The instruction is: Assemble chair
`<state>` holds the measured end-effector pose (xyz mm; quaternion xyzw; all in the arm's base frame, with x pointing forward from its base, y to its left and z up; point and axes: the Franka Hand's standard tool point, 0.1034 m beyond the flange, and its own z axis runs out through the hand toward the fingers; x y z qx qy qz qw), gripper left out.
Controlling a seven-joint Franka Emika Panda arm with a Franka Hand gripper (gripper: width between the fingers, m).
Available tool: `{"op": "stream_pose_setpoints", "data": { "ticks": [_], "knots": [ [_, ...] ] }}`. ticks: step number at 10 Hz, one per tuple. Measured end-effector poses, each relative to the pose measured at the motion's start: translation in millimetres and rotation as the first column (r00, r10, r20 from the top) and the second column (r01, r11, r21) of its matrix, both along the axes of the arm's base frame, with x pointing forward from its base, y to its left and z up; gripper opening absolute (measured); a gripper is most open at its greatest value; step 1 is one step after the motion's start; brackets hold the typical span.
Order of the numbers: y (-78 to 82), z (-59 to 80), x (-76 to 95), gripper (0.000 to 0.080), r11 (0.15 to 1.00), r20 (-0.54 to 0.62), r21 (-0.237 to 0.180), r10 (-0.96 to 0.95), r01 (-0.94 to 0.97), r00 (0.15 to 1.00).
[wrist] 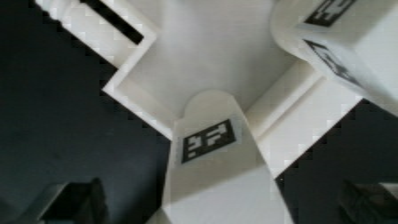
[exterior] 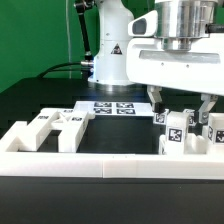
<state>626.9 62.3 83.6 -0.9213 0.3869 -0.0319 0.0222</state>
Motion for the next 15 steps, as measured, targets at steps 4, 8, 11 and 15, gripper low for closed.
{"op": "stream_pose_setpoints", "data": {
  "ticks": [4, 8, 11, 15],
  "knots": [
    [-1.7, 1.3, 2.9, 0.0649, 0.954, -0.004, -0.046, 0.297, -0.296, 0.955],
    [0.8, 1.5, 3.1, 0.0524, 0.927, -0.006, -0.054, 0.371, -0.371, 0.929],
    [0.5, 1.6, 3.2, 0.0284, 0.93, -0.006, -0.053, 0.365, -0.364, 0.931],
    [0.8, 1.6, 3.1, 0.0285, 0.974, -0.001, -0.041, 0.221, -0.221, 0.975]
  ]
}}
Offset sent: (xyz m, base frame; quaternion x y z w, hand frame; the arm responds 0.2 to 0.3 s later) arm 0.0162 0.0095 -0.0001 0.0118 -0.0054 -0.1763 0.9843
